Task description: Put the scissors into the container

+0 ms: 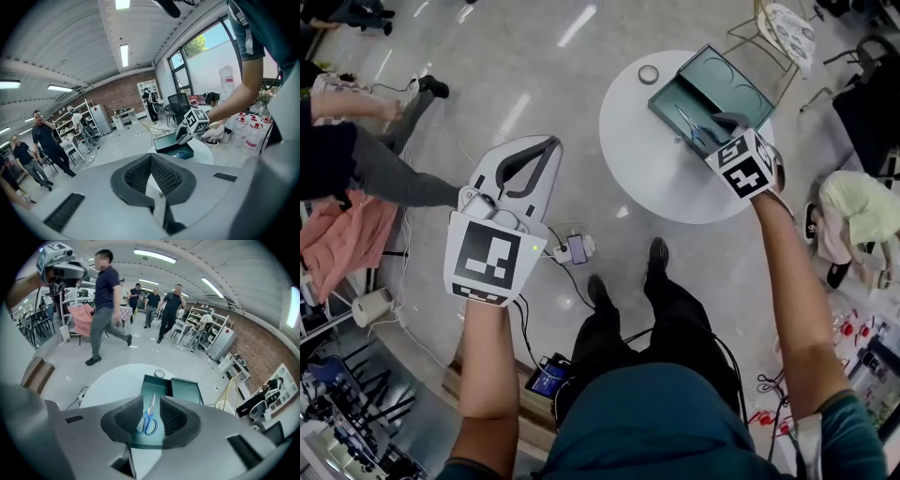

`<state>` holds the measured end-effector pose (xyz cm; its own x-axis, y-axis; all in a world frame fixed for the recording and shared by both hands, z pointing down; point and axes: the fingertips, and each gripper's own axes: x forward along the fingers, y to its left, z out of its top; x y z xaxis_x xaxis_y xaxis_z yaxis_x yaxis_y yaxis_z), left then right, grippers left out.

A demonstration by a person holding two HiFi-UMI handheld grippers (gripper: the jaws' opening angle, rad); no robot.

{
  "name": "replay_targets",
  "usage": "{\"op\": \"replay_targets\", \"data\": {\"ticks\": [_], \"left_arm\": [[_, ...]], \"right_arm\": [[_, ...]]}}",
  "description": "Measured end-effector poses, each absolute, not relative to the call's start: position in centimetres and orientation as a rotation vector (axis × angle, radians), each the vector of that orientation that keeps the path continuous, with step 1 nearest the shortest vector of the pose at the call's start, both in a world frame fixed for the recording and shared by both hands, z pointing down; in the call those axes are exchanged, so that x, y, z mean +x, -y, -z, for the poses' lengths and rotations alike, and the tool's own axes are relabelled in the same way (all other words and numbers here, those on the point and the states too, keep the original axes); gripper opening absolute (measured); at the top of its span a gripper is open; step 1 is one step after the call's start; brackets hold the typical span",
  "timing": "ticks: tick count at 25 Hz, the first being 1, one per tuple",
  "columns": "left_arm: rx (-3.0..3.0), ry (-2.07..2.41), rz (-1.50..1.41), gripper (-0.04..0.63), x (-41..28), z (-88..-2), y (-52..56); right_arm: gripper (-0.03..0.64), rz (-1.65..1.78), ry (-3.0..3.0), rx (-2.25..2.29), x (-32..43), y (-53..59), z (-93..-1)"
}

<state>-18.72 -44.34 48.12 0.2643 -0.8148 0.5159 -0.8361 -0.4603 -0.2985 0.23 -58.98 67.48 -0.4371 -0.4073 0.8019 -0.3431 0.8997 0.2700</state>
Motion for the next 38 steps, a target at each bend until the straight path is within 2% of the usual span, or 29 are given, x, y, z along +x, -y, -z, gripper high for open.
{"op": "replay_targets", "data": {"ticks": [7, 21, 27, 38], "left_arm": [[2.540, 1.621, -0.966, 0.017, -18.5, -41.7, 42.3], [2.602, 1.744, -0.921, 0.017, -21.9, -29.5, 32.8], [2.641, 1.796, -0.913, 0.017, -23.7, -25.8, 26.6], [2.656, 1.859, -0.870, 0.017, -26.1, -22.8, 17.1]], "right_arm": [[0.072, 0.076, 2.232, 0.662, -1.0, 56.6, -55.0], [0.043, 0.084, 2.617, 0.799, -3.7, 43.7, -29.4], [0.036, 0.125, 2.712, 0.800, -4.9, 36.4, -23.6], [0.035, 0.236, 2.691, 0.838, -5.3, 26.2, -18.6]]}}
